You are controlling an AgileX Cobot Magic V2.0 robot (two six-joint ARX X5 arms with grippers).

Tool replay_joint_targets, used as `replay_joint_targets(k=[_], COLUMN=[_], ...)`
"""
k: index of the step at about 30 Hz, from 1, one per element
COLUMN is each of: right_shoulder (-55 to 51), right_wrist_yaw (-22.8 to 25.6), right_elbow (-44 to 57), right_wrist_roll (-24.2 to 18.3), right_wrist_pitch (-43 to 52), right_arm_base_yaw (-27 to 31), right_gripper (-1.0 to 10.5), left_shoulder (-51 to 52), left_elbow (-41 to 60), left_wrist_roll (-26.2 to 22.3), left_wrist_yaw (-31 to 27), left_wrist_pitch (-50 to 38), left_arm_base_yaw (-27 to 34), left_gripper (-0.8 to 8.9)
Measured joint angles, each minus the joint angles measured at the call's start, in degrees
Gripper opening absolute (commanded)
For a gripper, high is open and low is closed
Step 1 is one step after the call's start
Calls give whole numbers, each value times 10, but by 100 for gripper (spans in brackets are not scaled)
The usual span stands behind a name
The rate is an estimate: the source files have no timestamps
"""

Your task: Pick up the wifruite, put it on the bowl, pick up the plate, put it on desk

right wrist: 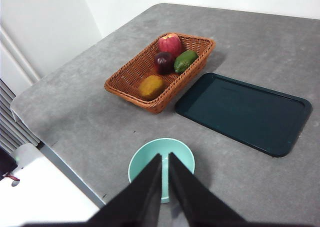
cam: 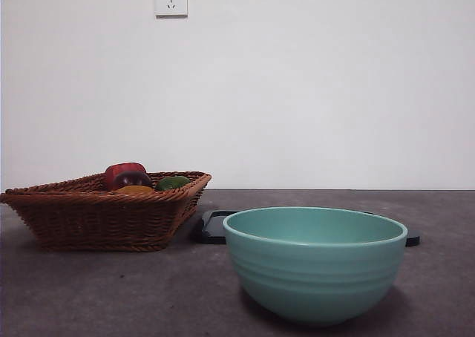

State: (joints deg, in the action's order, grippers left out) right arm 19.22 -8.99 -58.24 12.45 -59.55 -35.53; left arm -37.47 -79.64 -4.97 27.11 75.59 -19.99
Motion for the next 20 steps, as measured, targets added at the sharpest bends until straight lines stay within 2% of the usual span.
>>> replay_joint_targets(k=[4, 8, 11, 15, 20], right_shoulder=[0, 0, 0, 0, 0], right_wrist_yaw=[0, 0, 0, 0, 0], right_elbow=[0, 0, 0, 0, 0], right_wrist_roll=[0, 0, 0, 0, 0], right_wrist_pitch=[0, 0, 0, 0, 1], right_arm_base_yaw=[0, 0, 0, 0, 0], right_gripper=[16, 16, 16, 16, 16], left_shoulder=[17, 70, 122, 182, 231], left_elbow=[35, 139, 249, 408, 574], left_wrist_roll=[11, 30, 44, 57, 77], left_wrist_yaw=[0, 0, -5, -68, -156], left_wrist_pitch=[-58, -209, -349, -504, -598], left_arm_base_yaw=[83, 153, 174, 179, 179], left_gripper=[19, 19, 19, 19, 19])
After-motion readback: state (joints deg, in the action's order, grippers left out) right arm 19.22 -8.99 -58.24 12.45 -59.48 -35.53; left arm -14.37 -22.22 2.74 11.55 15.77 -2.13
